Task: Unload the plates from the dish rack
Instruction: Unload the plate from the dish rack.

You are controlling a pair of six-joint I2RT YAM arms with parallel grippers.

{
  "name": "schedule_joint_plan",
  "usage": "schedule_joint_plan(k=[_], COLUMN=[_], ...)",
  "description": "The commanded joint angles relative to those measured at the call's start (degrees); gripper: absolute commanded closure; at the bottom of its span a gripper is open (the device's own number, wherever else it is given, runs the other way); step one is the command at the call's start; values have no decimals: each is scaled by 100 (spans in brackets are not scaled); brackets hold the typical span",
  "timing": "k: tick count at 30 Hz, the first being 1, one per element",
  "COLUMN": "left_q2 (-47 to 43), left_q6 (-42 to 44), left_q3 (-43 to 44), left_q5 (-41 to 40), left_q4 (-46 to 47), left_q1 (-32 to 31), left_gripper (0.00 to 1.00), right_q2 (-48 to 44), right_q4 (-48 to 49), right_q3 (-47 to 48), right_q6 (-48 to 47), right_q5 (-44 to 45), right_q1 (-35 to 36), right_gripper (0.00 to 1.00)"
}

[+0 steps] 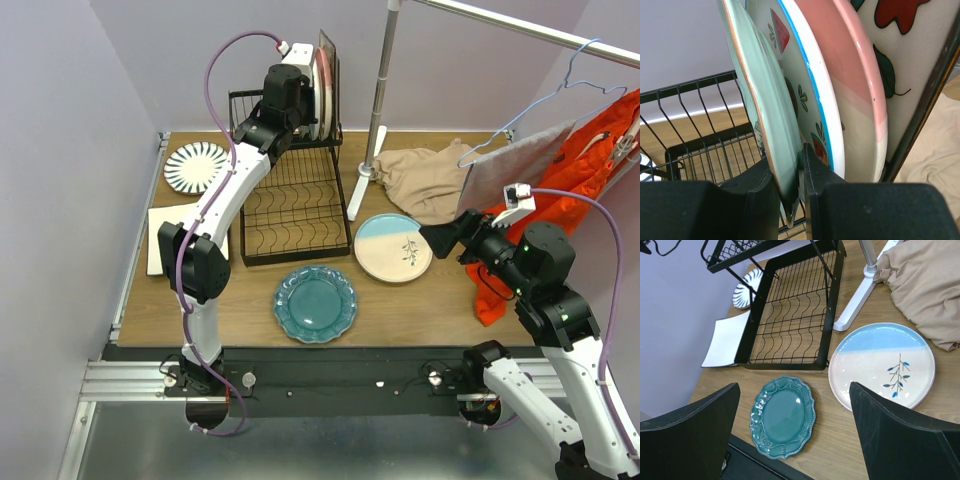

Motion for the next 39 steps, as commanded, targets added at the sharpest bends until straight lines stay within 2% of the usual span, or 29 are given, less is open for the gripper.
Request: schedule_joint_plan(k=[1, 27, 39], left_q2=[-438, -913, -1220], left_q6=[255, 246, 562], left_q3=[350, 103, -433], left_q5=[-54, 87, 131], left_q4=[586, 762, 1158], left_q1=[-131, -175, -219], left_gripper=[100, 100, 100], right_q2=[-40, -145, -119], right_q4=[156, 147, 139], right_q3=[-45, 34, 16], right_q6=[67, 41, 41], right_q5=[-96, -149, -140], right_q1=[-4, 4, -4], right_gripper=[1, 1, 1])
